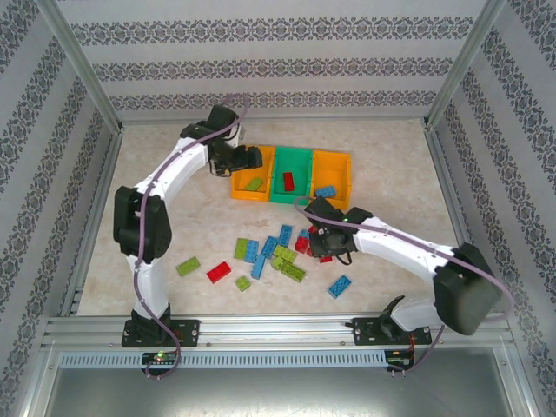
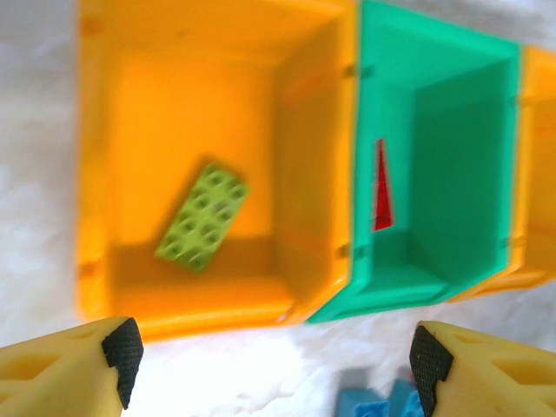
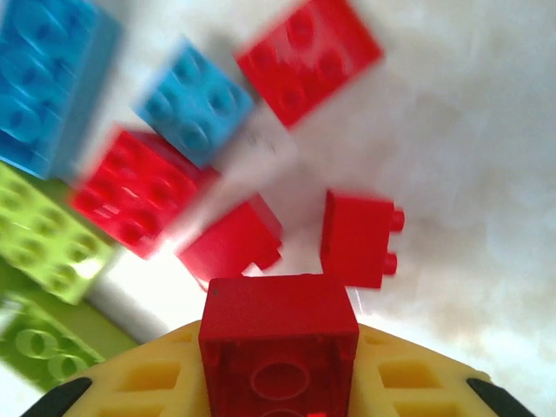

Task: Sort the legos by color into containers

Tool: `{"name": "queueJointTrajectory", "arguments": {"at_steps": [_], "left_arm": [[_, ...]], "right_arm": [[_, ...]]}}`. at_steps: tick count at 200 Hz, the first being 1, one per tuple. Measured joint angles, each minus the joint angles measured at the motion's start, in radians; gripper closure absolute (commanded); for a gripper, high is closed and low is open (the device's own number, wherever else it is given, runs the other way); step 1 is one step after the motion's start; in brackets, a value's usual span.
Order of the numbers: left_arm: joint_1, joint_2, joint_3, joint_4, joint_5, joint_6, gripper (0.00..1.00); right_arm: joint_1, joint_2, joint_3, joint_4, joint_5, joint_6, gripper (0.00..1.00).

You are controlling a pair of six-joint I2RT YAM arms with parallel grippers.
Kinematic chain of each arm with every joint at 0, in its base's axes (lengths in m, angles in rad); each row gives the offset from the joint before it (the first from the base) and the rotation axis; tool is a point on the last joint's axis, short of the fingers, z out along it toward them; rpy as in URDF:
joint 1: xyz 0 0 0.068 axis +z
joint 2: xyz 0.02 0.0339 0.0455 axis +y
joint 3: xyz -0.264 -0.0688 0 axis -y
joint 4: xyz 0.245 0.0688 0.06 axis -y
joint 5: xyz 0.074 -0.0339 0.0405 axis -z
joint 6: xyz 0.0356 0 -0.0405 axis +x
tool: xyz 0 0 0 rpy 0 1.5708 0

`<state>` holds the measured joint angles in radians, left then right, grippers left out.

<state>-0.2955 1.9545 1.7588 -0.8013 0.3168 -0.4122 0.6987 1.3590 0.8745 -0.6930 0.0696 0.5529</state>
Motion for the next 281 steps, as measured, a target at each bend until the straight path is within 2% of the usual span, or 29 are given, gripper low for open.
{"name": "queueJointTrajectory", "arguments": {"at_steps": [19, 38, 64, 94, 140, 168, 201, 245, 281], "left_arm": [[0.025, -0.081, -0.110, -0.009, -0.040, -0.005, 0.14], [0.047, -0.160, -0.228, -0.016, -0.078, -0.021, 0.12], [0.065, -0.248, -0.380, -0.034, -0.130, -0.060, 0.10], [0.088, -0.340, -0.522, -0.061, -0.165, -0.125, 0.07], [0.142, -0.469, -0.676, -0.106, -0.168, -0.216, 0.00], [0.155, -0.503, -0.744, -0.131, -0.151, -0.267, 0.01], [0.182, -0.506, -0.806, -0.135, -0.072, -0.312, 0.01], [0.199, -0.507, -0.873, -0.135, -0.003, -0.360, 0.01], [0.200, -0.516, -0.890, -0.137, 0.006, -0.358, 0.01]], "right_arm": [[-0.078, -0.038, 0.017, 0.072, -0.038, -0.005, 0.81], [-0.165, -0.002, 0.077, 0.140, -0.091, -0.002, 0.81], [-0.240, 0.172, 0.278, 0.192, -0.154, 0.019, 0.80], [-0.263, 0.415, 0.574, 0.219, -0.199, 0.055, 0.81], [-0.291, 0.665, 0.883, 0.137, -0.187, 0.103, 0.80], [-0.304, 0.741, 0.950, 0.091, -0.171, 0.126, 0.78], [-0.304, 0.804, 1.006, 0.037, -0.149, 0.133, 0.74], [-0.304, 0.828, 1.014, 0.005, -0.130, 0.138, 0.70], [-0.304, 0.836, 1.027, -0.005, -0.119, 0.137, 0.62]]}}
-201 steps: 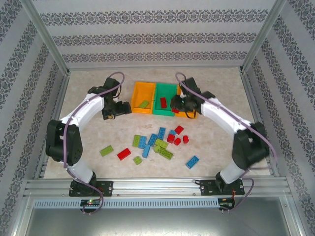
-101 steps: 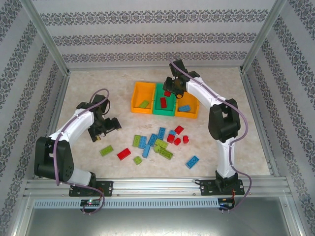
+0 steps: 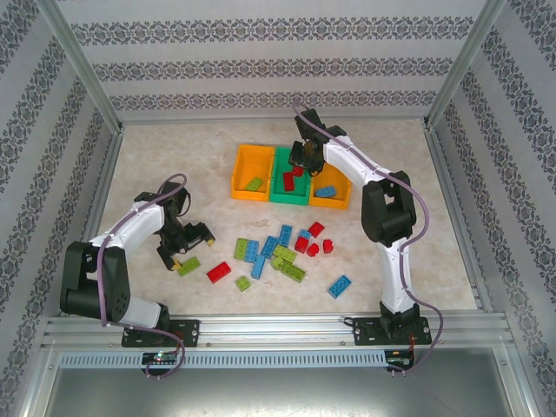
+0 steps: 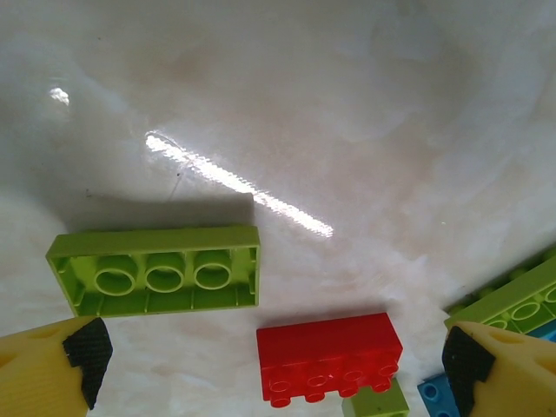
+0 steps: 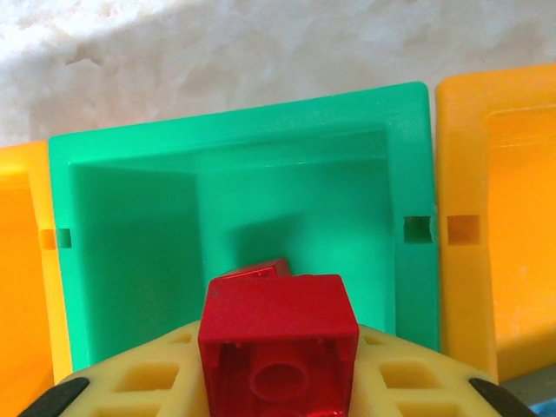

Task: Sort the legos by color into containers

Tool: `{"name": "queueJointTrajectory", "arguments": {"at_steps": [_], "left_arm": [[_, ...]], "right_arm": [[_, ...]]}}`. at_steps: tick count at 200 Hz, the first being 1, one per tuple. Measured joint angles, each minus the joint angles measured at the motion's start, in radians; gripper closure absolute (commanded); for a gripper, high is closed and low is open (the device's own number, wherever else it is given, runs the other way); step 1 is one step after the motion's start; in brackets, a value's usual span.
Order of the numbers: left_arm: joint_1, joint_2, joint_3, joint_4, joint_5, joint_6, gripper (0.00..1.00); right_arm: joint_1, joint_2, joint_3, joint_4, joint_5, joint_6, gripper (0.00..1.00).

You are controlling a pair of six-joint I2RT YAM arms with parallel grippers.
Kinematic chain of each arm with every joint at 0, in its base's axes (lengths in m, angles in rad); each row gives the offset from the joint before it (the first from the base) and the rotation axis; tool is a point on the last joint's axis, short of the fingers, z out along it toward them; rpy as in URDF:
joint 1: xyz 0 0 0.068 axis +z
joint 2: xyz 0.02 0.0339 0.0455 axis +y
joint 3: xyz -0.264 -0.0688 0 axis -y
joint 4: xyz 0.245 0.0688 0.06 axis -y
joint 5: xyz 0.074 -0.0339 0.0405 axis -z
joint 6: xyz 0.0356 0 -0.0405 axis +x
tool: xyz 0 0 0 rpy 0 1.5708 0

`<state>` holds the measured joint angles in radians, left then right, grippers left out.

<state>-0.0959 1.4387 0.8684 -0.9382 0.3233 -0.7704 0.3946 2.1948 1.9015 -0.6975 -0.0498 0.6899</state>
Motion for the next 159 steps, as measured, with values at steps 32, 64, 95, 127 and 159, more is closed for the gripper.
{"name": "queueJointTrajectory", "arguments": {"at_steps": [32, 64, 95, 127, 159], "left_arm": [[0.000, -0.001, -0.031, -0.003, 0.006, 0.006, 0.00], [0.000, -0.013, -0.036, -0.021, -0.003, 0.019, 0.00], [0.000, -0.040, -0.047, -0.023, -0.014, 0.024, 0.00], [0.000, -0.040, -0.059, -0.019, -0.018, 0.030, 0.01], [0.000, -0.036, -0.064, -0.006, -0.025, 0.037, 0.02]], "right_arm": [[0.000, 0.002, 0.003, -0.002, 0.000, -0.004, 0.57], [0.000, 0.002, 0.008, -0.003, -0.003, -0.008, 0.49], [0.002, 0.002, 0.015, -0.003, -0.007, -0.014, 0.36], [0.003, 0.002, 0.016, 0.000, -0.012, -0.016, 0.30], [0.003, 0.001, 0.016, 0.006, -0.020, -0.015, 0.28]]}}
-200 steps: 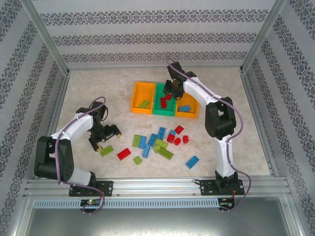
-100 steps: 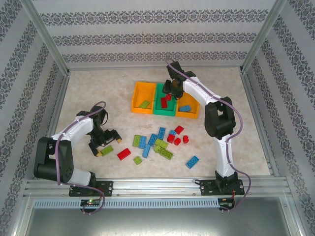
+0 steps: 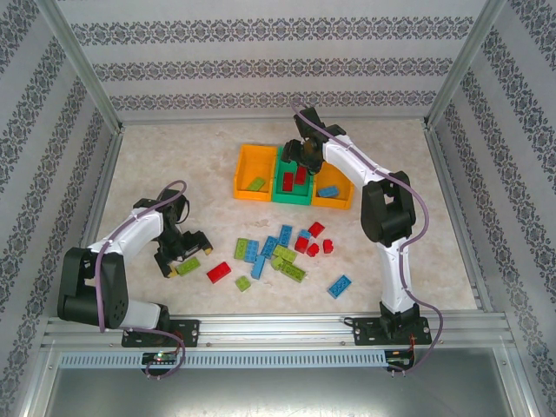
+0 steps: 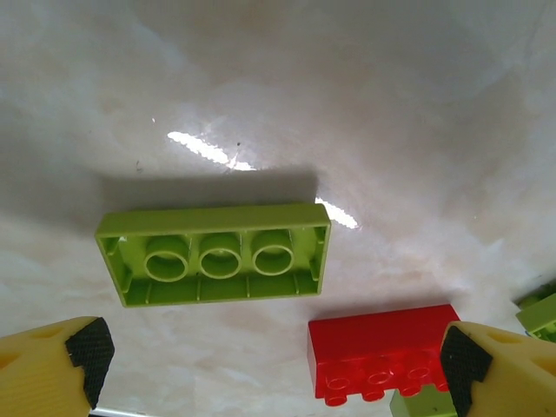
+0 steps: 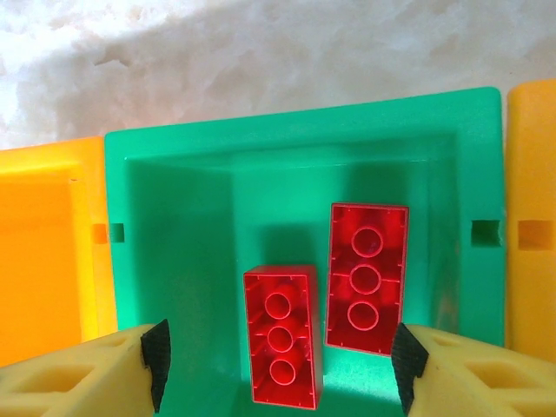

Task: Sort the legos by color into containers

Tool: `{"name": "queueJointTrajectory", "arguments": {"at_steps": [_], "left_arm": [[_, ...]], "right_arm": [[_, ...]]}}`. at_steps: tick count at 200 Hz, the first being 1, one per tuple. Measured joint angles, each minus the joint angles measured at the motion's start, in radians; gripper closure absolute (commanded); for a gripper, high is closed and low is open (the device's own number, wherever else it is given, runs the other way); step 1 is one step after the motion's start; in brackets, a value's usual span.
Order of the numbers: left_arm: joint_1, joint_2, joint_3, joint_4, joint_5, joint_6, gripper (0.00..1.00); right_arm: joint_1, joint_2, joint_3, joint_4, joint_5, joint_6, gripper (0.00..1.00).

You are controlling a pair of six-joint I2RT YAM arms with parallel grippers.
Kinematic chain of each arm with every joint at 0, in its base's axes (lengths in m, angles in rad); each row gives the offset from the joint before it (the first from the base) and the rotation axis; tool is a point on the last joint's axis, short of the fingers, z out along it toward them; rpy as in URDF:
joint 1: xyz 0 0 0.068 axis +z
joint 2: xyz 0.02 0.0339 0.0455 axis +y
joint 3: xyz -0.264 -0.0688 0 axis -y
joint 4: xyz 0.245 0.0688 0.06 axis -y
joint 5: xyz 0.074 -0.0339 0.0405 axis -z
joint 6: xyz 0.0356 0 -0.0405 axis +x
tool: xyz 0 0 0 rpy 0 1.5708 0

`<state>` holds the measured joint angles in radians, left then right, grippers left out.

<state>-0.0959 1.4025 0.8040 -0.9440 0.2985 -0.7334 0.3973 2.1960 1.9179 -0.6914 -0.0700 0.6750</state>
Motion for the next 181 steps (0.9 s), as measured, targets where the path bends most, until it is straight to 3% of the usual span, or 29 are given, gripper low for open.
{"name": "queueJointTrajectory", "arguments": {"at_steps": [98, 135, 181], "left_arm": [[0.000, 0.024, -0.048, 0.035, -0.042, 0.007, 0.04], [0.000, 0.037, -0.060, 0.069, -0.070, 0.007, 0.08], [0.000, 0.078, -0.060, 0.108, -0.087, 0.009, 0.22]], "right_arm": [[0.005, -0.026, -0.032, 0.007, -0.002, 0.000, 0.27], [0.005, -0.034, -0.043, 0.006, -0.002, 0.000, 0.27], [0.005, -0.035, -0.045, 0.006, -0.001, 0.000, 0.27]]}}
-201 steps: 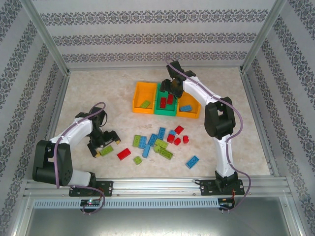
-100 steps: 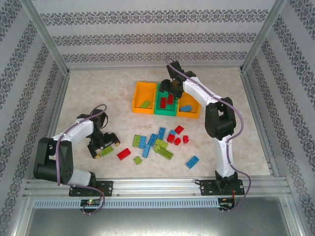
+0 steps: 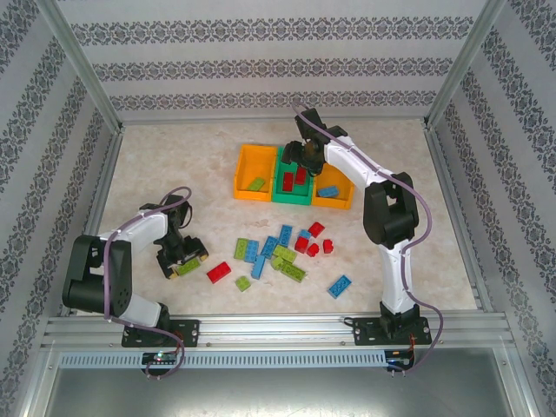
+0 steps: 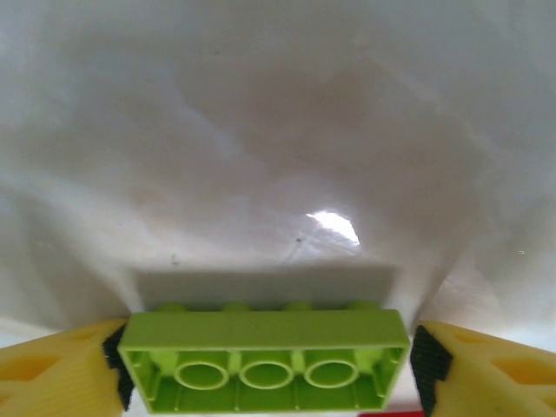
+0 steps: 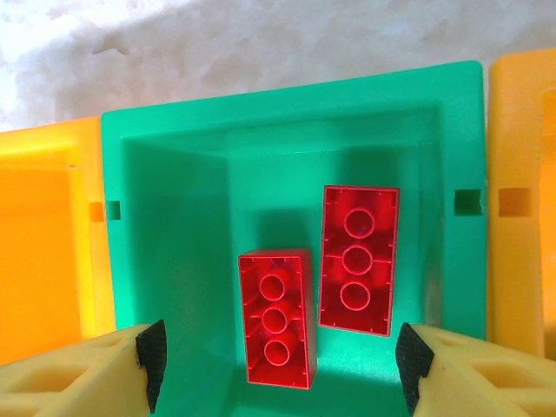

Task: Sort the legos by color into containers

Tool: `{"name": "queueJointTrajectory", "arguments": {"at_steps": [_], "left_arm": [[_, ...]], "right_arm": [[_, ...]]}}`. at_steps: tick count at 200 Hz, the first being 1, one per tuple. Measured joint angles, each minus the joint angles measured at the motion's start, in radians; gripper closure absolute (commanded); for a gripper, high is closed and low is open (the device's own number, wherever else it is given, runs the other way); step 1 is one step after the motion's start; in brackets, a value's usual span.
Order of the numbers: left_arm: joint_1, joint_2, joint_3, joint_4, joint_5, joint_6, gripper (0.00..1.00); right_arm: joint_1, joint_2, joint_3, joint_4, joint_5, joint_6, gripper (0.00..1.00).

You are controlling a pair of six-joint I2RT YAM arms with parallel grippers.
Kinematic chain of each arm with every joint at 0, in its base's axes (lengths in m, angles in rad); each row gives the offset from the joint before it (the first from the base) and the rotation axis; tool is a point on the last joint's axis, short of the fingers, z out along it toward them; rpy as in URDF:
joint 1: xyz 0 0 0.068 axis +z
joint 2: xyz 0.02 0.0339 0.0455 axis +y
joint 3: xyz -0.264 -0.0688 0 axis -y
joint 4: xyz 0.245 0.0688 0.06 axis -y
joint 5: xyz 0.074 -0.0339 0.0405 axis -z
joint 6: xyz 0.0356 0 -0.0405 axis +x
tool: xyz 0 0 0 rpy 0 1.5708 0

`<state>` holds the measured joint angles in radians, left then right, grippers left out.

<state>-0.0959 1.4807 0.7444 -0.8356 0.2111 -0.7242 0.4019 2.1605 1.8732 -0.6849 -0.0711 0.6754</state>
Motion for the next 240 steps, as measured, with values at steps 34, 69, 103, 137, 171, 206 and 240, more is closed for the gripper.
{"name": "queueJointTrajectory", "arguments": {"at_steps": [34, 69, 103, 137, 171, 206, 240], "left_arm": [[0.000, 0.006, 0.000, -0.003, -0.007, 0.002, 0.30], [0.000, 0.005, 0.006, -0.014, -0.011, 0.005, 0.37], [0.000, 0.005, 0.021, -0.012, -0.005, 0.005, 0.39], [0.000, 0.005, 0.132, 0.039, 0.021, -0.004, 0.40], [-0.007, 0.063, 0.346, 0.086, 0.047, -0.017, 0.40], [-0.048, 0.217, 0.617, 0.154, 0.089, -0.010, 0.42], [-0.105, 0.402, 0.859, 0.175, 0.136, 0.015, 0.41]], "right_arm": [[0.000, -0.016, -0.015, 0.000, 0.003, 0.000, 0.27], [0.000, -0.034, -0.018, 0.000, 0.005, 0.000, 0.26], [0.000, -0.085, -0.057, 0.000, 0.011, -0.001, 0.26], [-0.001, -0.181, -0.153, 0.005, 0.025, -0.006, 0.25], [-0.001, -0.294, -0.300, 0.045, 0.029, -0.016, 0.24], [-0.001, -0.381, -0.430, 0.080, 0.027, -0.020, 0.24], [0.001, -0.434, -0.529, 0.099, 0.024, -0.019, 0.24]]}}
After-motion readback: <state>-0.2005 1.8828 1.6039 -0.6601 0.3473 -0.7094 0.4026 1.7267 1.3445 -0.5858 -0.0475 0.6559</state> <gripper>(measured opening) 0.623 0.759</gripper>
